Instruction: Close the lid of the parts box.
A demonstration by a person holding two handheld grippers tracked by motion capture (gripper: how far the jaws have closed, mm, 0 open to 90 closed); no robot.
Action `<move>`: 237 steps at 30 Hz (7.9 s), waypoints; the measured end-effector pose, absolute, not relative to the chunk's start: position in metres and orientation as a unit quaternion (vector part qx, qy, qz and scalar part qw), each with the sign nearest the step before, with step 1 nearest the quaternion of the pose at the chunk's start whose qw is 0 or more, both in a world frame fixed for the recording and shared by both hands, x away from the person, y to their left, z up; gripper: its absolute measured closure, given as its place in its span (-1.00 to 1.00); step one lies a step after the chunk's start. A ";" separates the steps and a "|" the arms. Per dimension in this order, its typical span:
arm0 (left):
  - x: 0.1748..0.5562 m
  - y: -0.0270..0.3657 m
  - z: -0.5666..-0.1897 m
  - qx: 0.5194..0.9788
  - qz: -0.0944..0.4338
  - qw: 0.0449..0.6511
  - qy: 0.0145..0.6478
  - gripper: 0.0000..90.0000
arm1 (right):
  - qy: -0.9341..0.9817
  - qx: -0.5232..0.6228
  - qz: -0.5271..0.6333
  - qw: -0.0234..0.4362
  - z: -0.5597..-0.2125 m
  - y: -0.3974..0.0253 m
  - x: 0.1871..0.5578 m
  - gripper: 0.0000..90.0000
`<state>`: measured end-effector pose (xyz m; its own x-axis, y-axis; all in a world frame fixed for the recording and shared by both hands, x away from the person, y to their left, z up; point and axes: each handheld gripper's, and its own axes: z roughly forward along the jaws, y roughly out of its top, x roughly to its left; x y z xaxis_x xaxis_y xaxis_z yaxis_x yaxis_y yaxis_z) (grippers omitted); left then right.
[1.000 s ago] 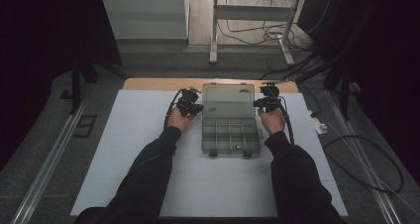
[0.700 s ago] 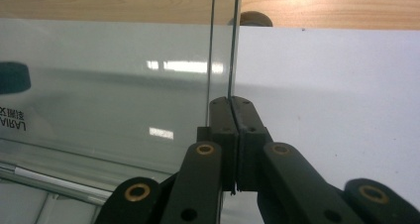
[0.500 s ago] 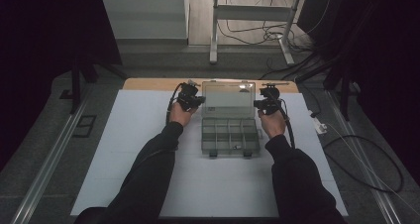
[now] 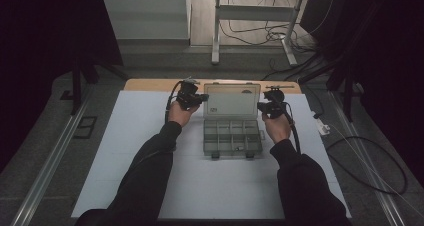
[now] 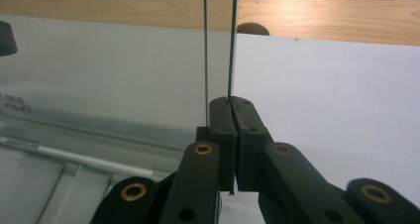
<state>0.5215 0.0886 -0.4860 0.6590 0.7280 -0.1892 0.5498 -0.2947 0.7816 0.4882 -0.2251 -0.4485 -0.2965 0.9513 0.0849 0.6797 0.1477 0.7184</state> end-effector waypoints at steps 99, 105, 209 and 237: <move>0.382 0.072 -0.487 0.866 0.006 0.371 0.334 0.98 | 0.849 0.417 0.309 0.095 -0.462 -0.244 0.380 0.97; 0.382 0.069 -0.490 0.868 0.003 0.371 0.330 0.98 | 0.853 0.412 0.305 0.096 -0.466 -0.243 0.380 0.97; 0.280 0.166 -0.449 0.829 0.100 0.408 0.368 -0.97 | 0.839 0.373 0.386 0.084 -0.431 -0.270 0.308 -0.94; 0.241 0.207 -0.448 0.800 0.116 0.423 0.410 -0.96 | 0.822 0.399 0.393 0.104 -0.433 -0.305 0.278 -1.00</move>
<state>0.2405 0.2067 -0.4479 0.6369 0.7537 -0.1618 0.5578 -0.3057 0.7717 0.2782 -0.3050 -0.4326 -0.6606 0.7372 0.1419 0.5739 0.3740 0.7285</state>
